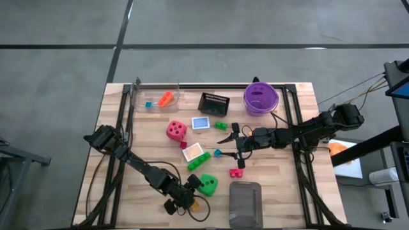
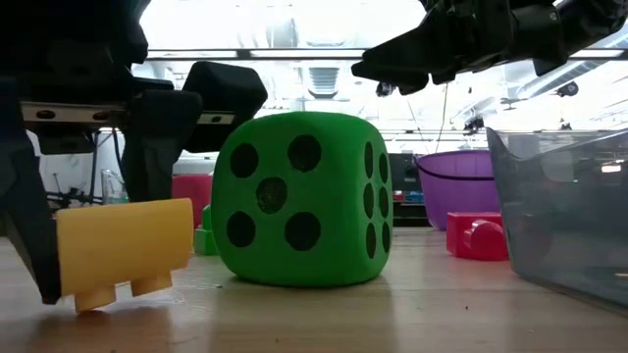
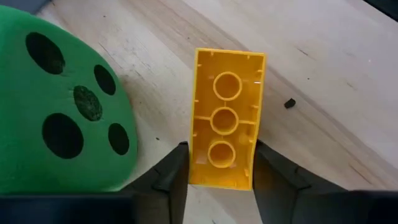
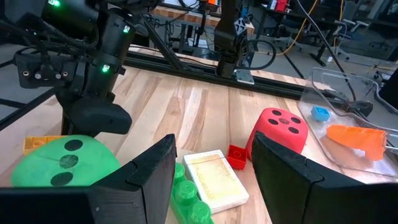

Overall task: Pick & Place Toys
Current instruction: Put the yellow game piece into the transparent bin

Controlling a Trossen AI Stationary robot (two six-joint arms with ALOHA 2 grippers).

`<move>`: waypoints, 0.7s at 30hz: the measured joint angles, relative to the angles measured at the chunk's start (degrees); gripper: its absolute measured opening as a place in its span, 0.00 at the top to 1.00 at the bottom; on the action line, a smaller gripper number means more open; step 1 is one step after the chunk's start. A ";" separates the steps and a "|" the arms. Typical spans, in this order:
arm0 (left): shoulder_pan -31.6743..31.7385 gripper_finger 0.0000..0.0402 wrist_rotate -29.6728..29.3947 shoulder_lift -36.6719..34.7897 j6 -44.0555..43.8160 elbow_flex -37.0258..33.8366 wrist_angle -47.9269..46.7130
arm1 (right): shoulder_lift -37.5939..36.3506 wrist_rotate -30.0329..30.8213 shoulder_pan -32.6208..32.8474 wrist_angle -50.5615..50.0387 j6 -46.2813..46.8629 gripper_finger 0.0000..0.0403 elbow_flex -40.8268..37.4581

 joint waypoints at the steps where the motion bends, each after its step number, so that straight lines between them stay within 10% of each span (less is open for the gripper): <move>1: 0.00 0.67 -0.01 0.00 -0.03 0.00 -0.05 | 0.00 0.00 0.00 0.02 0.00 0.50 0.00; 21: -0.62 0.67 -3.32 -1.43 -8.19 -1.29 -4.93 | 0.00 0.00 -0.02 -0.02 0.02 0.50 0.00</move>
